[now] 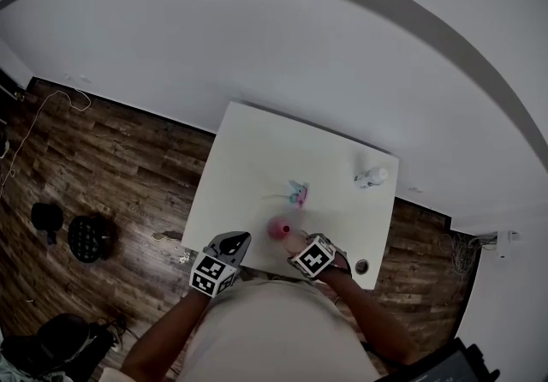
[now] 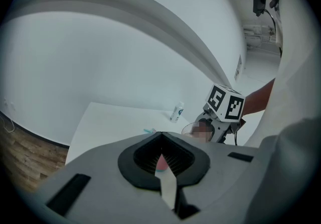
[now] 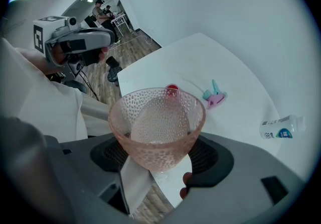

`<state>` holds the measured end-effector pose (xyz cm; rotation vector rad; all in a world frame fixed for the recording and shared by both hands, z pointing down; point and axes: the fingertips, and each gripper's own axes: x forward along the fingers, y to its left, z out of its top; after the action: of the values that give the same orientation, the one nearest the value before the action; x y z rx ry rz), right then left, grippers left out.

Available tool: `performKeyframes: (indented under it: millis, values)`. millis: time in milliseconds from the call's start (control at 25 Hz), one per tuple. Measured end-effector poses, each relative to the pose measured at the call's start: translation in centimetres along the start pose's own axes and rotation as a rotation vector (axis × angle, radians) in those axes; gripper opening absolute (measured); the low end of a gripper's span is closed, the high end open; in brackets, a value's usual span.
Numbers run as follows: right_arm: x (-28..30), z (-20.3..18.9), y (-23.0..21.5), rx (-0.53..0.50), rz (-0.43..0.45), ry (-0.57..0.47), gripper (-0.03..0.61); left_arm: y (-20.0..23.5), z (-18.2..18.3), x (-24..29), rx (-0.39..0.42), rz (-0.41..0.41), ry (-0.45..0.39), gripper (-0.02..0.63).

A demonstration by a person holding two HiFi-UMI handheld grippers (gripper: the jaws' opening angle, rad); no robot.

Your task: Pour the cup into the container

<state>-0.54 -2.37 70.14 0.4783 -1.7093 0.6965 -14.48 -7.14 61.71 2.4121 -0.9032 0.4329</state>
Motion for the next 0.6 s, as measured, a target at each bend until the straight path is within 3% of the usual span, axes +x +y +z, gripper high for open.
performKeyframes:
  millis: [600]
  values:
    - [0.64,-0.25,-0.09,-0.016,0.007,0.068,0.357,-0.34,0.01,0.59,0.025,-0.027,-0.041,0.011]
